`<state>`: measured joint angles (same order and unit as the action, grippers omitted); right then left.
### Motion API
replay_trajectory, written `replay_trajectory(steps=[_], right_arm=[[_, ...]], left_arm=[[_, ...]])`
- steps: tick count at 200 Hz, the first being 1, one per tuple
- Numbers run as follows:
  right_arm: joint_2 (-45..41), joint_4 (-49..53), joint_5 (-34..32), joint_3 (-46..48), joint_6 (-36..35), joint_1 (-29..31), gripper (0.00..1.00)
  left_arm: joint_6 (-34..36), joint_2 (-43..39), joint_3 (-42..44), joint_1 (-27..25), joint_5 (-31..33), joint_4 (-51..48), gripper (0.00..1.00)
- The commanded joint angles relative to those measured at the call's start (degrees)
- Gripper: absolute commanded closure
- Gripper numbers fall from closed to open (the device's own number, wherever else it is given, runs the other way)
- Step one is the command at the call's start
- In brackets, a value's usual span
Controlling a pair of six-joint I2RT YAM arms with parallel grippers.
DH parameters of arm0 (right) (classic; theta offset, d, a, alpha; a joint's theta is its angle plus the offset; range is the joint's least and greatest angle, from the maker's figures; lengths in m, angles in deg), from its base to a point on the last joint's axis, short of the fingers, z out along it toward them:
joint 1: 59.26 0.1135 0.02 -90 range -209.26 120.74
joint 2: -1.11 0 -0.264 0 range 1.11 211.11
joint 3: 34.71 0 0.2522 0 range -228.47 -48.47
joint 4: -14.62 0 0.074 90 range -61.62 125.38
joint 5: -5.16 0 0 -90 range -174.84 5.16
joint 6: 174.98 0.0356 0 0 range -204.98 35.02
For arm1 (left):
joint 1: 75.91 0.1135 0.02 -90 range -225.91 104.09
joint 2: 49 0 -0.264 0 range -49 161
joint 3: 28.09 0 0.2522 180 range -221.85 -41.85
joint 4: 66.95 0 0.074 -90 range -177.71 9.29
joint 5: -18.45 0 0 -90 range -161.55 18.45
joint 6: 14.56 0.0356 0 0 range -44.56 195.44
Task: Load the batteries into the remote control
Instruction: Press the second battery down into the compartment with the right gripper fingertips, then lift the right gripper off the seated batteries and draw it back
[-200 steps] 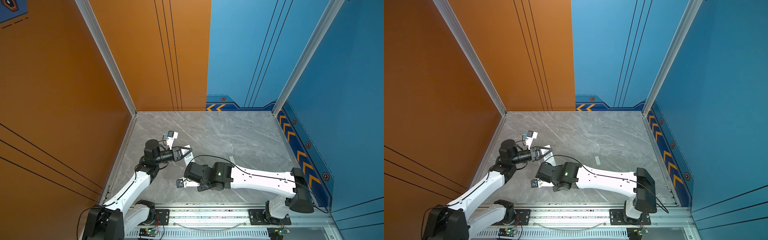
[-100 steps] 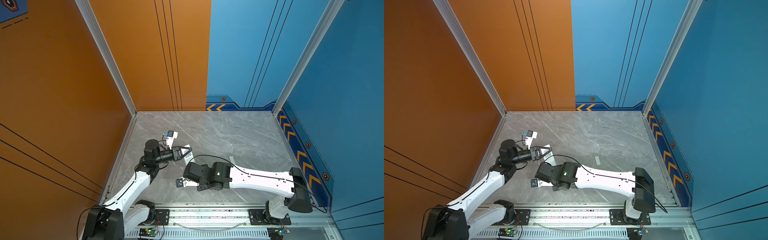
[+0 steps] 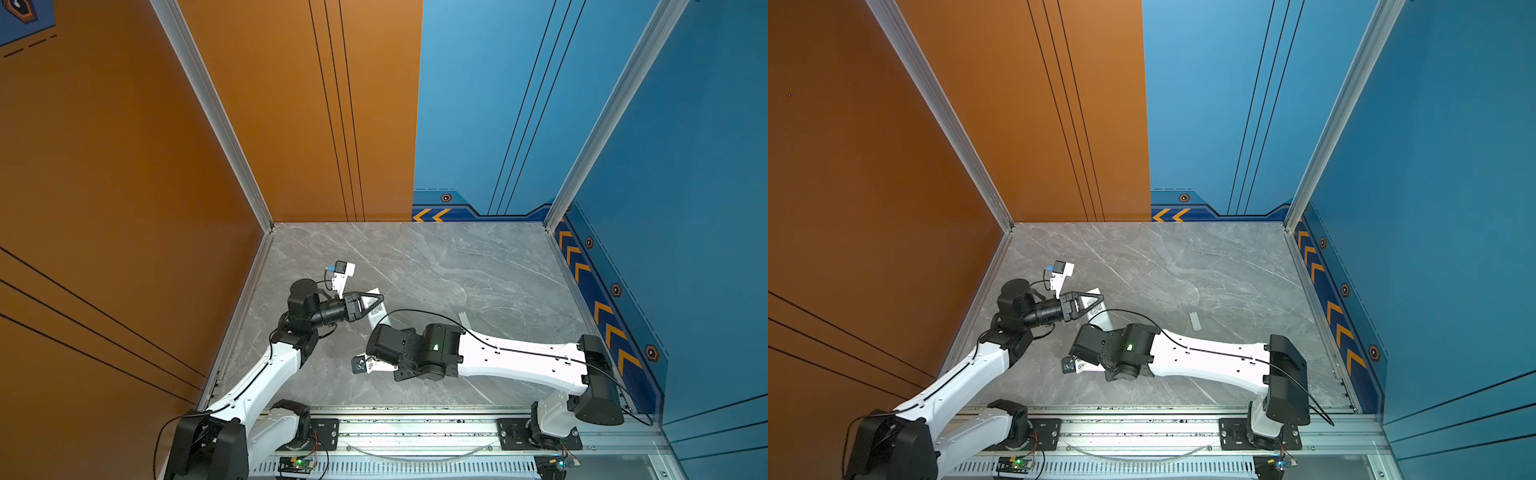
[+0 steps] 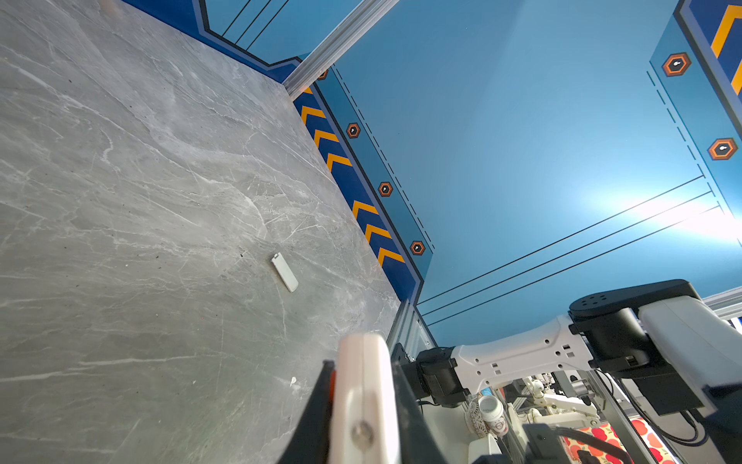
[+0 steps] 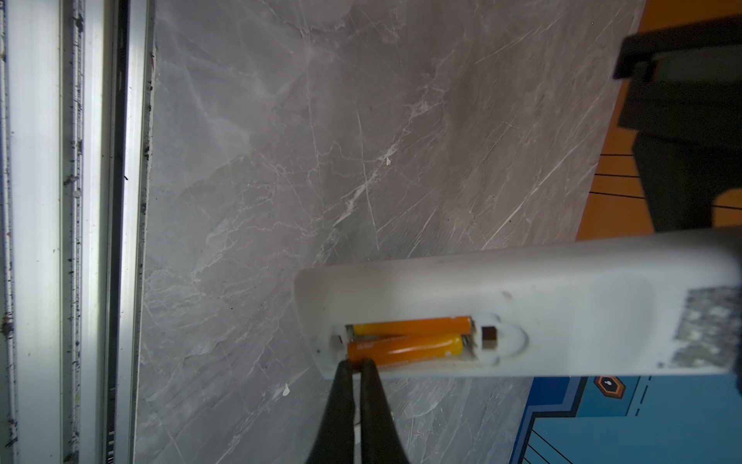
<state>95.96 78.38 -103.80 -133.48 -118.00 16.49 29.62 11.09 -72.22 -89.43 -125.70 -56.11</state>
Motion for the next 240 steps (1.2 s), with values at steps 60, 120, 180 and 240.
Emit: replay_trajectory(steps=[60, 120, 180, 240], right_arm=[[2.5, -4.8, -6.4, -2.5, 1.9, -1.8, 0.99], [2.6, -4.8, -6.3, -2.6, 2.2, -2.1, 1.00], [3.4, -5.0, -6.3, -3.1, 3.4, -3.0, 1.00], [3.4, -6.3, -6.6, -2.4, 4.8, -3.5, 1.00]], left_arm=[[-4.4, -1.3, -1.3, -1.5, -7.6, -0.5, 1.00], [-4.4, -1.3, -1.4, -1.5, -7.6, -0.5, 1.00], [-4.5, -1.1, -1.4, -1.5, -7.7, -0.5, 1.00], [-4.6, -1.4, -1.3, -1.6, -7.7, -0.5, 1.00]])
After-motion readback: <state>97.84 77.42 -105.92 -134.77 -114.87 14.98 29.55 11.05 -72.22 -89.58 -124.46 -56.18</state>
